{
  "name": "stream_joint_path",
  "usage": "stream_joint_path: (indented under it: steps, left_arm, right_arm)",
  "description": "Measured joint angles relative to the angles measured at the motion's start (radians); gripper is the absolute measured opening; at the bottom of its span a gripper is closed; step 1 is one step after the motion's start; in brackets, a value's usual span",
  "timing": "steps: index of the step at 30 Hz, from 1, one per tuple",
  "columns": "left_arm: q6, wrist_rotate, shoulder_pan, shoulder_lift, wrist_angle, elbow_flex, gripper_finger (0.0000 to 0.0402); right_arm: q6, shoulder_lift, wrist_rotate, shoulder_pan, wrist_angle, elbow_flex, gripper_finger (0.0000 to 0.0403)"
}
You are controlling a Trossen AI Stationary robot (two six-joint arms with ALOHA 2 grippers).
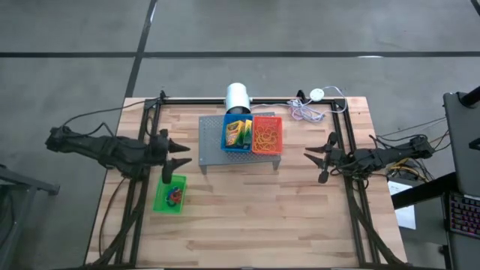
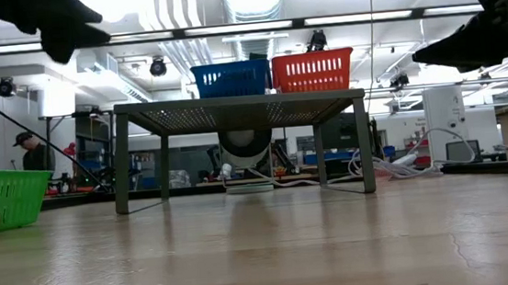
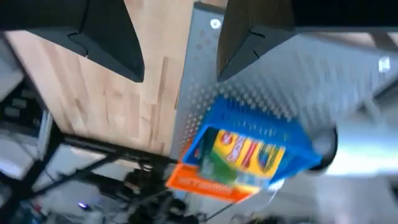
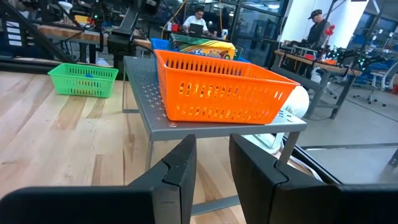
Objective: Pick & Place Office Desk Supplies
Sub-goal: Put the colored spring keychains into the green bin on the shelf
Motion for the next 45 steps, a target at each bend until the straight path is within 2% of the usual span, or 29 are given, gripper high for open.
stream_joint_path:
  steps: [3,12,17,20,24,29,37,41,45]
  left_arm:
    - [-0.139,-0.009,0.000,0.034,-0.053,0.025,0.0209]
    - [-0.377,0.020,-0.002,0.195,-0.263,0.156,0.0209]
    - [-0.595,0.099,-0.002,0.301,-0.526,0.255,0.0209]
    - [-0.650,0.149,-0.002,0.358,-0.649,0.298,0.0204]
    - [-0.714,0.197,-0.003,0.420,-0.725,0.306,0.0190]
    - [-0.723,0.260,-0.003,0.483,-0.806,0.297,0.0167]
    - [-0.628,0.266,-0.003,0.594,-0.819,0.297,0.0148]
    - [-0.537,0.325,-0.003,0.663,-0.817,0.297,0.0148]
    - [-0.414,0.336,-0.003,0.726,-0.813,0.297,0.0147]
  right_arm:
    - [0.000,0.000,0.000,0.000,0.000,0.000,0.0091]
    - [0.000,0.000,0.000,0.000,0.000,0.000,0.0091]
    - [0.000,0.000,0.000,0.000,0.000,0.000,0.0091]
    - [0.000,0.000,0.000,0.000,0.000,0.000,0.0091]
    - [0.000,0.000,0.000,0.000,0.000,0.000,0.0091]
    - [0.000,0.000,0.000,0.000,0.000,0.000,0.0091]
    - [0.000,0.000,0.000,0.000,0.000,0.000,0.0091]
    - [0.000,0.000,0.000,0.000,0.000,0.000,0.0091]
    - [0.000,0.000,0.000,0.000,0.000,0.000,0.0091]
